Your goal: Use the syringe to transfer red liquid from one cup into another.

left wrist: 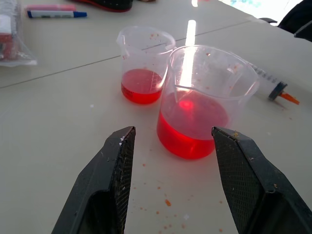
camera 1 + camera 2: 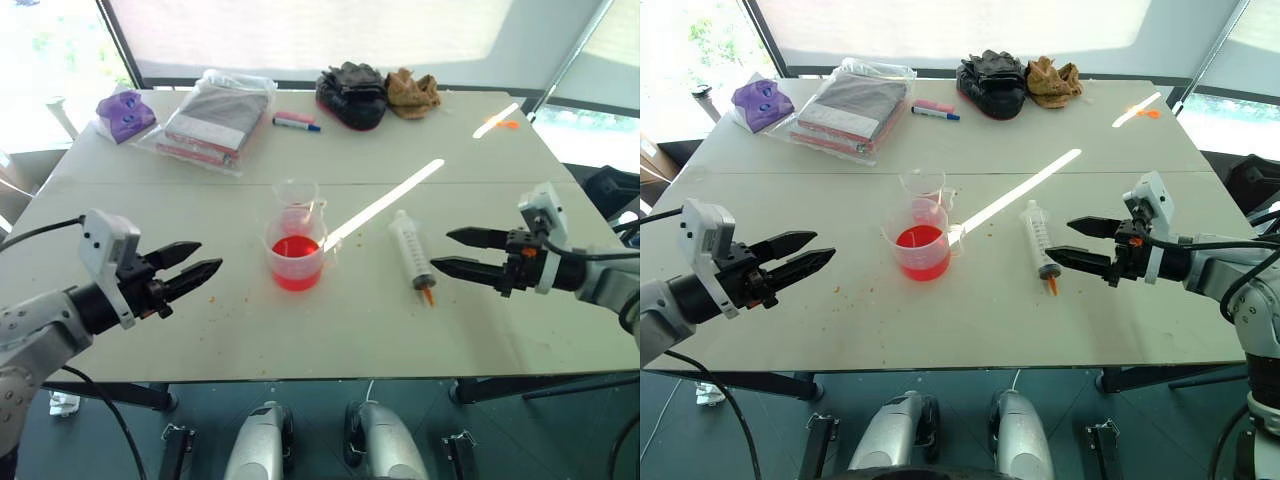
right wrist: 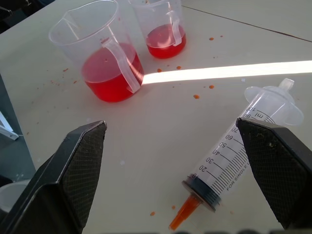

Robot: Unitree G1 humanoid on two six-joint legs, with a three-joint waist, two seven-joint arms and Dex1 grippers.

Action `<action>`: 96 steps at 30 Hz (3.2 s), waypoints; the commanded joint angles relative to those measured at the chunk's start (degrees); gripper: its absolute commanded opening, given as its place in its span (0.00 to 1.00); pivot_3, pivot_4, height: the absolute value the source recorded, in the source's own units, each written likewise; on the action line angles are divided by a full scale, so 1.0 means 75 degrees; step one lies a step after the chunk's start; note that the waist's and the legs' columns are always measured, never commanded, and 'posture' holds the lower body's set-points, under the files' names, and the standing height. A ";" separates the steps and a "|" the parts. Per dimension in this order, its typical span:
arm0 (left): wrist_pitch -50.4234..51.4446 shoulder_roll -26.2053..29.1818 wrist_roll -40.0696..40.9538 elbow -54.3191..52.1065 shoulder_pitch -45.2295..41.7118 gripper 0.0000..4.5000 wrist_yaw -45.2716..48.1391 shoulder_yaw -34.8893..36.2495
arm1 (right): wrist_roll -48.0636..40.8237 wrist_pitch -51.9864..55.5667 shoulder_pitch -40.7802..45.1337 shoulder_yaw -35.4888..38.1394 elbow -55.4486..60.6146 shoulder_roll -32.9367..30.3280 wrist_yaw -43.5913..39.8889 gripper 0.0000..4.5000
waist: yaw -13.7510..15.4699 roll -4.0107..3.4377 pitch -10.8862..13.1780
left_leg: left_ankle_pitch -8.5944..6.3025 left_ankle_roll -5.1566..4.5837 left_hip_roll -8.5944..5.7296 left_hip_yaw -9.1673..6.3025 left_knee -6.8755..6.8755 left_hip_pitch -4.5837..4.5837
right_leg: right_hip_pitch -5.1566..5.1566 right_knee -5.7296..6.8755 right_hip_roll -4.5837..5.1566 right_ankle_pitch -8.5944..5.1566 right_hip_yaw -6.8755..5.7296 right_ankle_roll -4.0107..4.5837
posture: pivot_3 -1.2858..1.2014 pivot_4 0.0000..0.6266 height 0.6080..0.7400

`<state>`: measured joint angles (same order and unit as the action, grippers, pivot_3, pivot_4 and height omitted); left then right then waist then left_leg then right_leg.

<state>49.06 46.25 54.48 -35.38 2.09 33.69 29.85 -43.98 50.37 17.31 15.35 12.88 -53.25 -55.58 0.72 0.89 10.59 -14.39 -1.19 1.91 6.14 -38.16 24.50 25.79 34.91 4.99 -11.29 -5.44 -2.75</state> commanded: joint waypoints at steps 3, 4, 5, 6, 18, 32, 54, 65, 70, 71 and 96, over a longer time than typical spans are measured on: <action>-0.0276 0.0109 -0.0233 -0.0079 -0.0047 0.57 0.0107 -0.0183 | 0.0257 -0.0127 0.0048 0.0022 0.0243 -0.0078 0.0294 0.99 | 0.0000 0.0000 0.0000 | 0.0000 0.0000 0.0000 0.0001 0.0000 0.0000 | 0.0001 0.0000 0.0000 0.0002 0.0000 0.0003 | 0.52 0.24 1.00; -0.0329 0.0144 -0.0317 -0.0081 -0.0041 0.57 0.0152 -0.0235 | 0.0343 -0.0034 0.0077 -0.0058 0.0219 -0.0125 0.0391 0.99 | 0.0000 0.0000 0.0000 | 0.0000 0.0000 -0.0001 0.0001 0.0001 0.0000 | 0.0000 0.0000 0.0000 0.0001 0.0000 0.0001 | 0.52 0.24 1.00; -0.0360 0.0166 -0.0375 -0.0066 -0.0046 0.57 0.0176 -0.0269 | 0.0411 0.0026 0.0110 -0.0121 0.0211 -0.0163 0.0466 0.99 | -0.0001 0.0000 0.0000 | 0.0000 0.0000 -0.0001 0.0001 0.0000 0.0000 | 0.0001 -0.0001 0.0001 0.0000 0.0000 0.0001 | 0.52 0.24 1.00; -0.0389 0.0138 -0.0374 -0.0048 -0.0060 0.57 0.0182 -0.0269 | 0.0435 0.0081 0.0152 -0.0138 0.0201 -0.0170 0.0535 0.99 | -0.0001 0.0000 0.0000 | 0.0000 0.0000 -0.0001 0.0002 0.0000 0.0001 | 0.0002 -0.0002 0.0001 0.0000 0.0000 0.0001 | 0.52 0.24 1.00; -0.0478 0.0055 -0.0307 -0.0036 -0.0108 0.57 0.0224 -0.0307 | 0.0398 0.0906 0.0802 -0.0292 0.0073 -0.0330 0.0753 0.99 | 0.0000 -0.0014 0.0009 | 0.0000 0.0000 -0.0002 0.0003 0.0003 0.0011 | 0.0012 -0.0002 0.0002 0.0003 0.0000 0.0004 | 0.52 0.24 1.00; -0.1231 0.0842 -0.1047 0.1924 -0.2741 0.57 0.1734 -0.1436 | 0.1273 0.3924 0.5962 -0.2329 -0.3280 0.0681 0.2086 0.99 | -0.0064 -0.0029 0.0019 | 0.0007 -0.0001 0.0003 0.0011 0.0001 0.0047 | 0.0077 0.0018 -0.0024 0.0024 0.0001 0.0038 | 0.52 0.24 1.00; -0.1545 -0.0141 -0.1273 0.0991 -0.2784 0.57 0.0796 -0.1511 | 0.3647 0.3472 0.8276 -0.6405 -0.7954 0.2386 -0.0759 0.99 | -0.0192 -0.0028 0.0018 | 0.0028 -0.0018 -0.0007 0.0023 -0.0012 0.0111 | 0.0125 0.0052 -0.0041 0.0042 0.0005 -0.0052 | 0.52 0.24 1.00; -0.1569 -0.0406 -0.1400 0.0560 -0.2427 0.57 0.0285 -0.1562 | 0.5044 0.1522 0.8108 -0.5766 -1.0511 0.3965 0.0115 0.81 | -0.0243 0.0001 -0.0002 | 0.0035 -0.0007 -0.0003 0.0020 -0.0015 0.0058 | 0.0071 0.0059 -0.0046 0.0044 0.0005 -0.0048 | 0.52 0.24 1.00; -0.1587 -0.0469 -0.1451 0.0388 -0.2245 0.57 0.0055 -0.1554 | 0.5510 0.1211 0.8042 -0.5491 -1.0985 0.4205 0.0132 0.37 | -0.0250 0.0003 -0.0003 | 0.0032 -0.0005 0.0000 0.0016 -0.0014 -0.0032 | -0.0017 0.0058 -0.0046 0.0040 0.0005 -0.0041 | 0.52 0.24 1.00; -0.1580 -0.0489 -0.1440 0.0363 -0.2206 0.57 0.0003 -0.1530 | 0.5572 0.1209 0.8003 -0.5423 -1.1036 0.4234 0.0158 0.35 | -0.0252 0.0002 -0.0005 | 0.0032 -0.0004 0.0001 0.0015 -0.0013 -0.0047 | -0.0031 0.0058 -0.0046 0.0036 0.0005 -0.0033 | 0.52 0.24 1.00; -0.1934 0.1238 -0.2020 0.4317 -0.4661 0.57 0.2198 -0.1706 | 0.1466 0.0829 0.6854 -0.0383 -0.1178 0.4999 0.1291 0.35 | -0.0175 -0.0015 0.0018 | 0.0067 0.0020 0.0001 0.0008 -0.0008 0.0098 | 0.0133 0.0123 -0.0041 0.0056 -0.0009 -0.0027 | 0.52 0.24 1.00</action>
<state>36.52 54.26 40.87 -3.78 -30.80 48.63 17.53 -29.61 61.84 68.54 12.50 -6.19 -16.48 -45.01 -0.59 0.77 10.72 -13.88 -1.04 1.90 6.18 -38.22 25.31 26.85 35.86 4.68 -10.88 -5.51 -2.95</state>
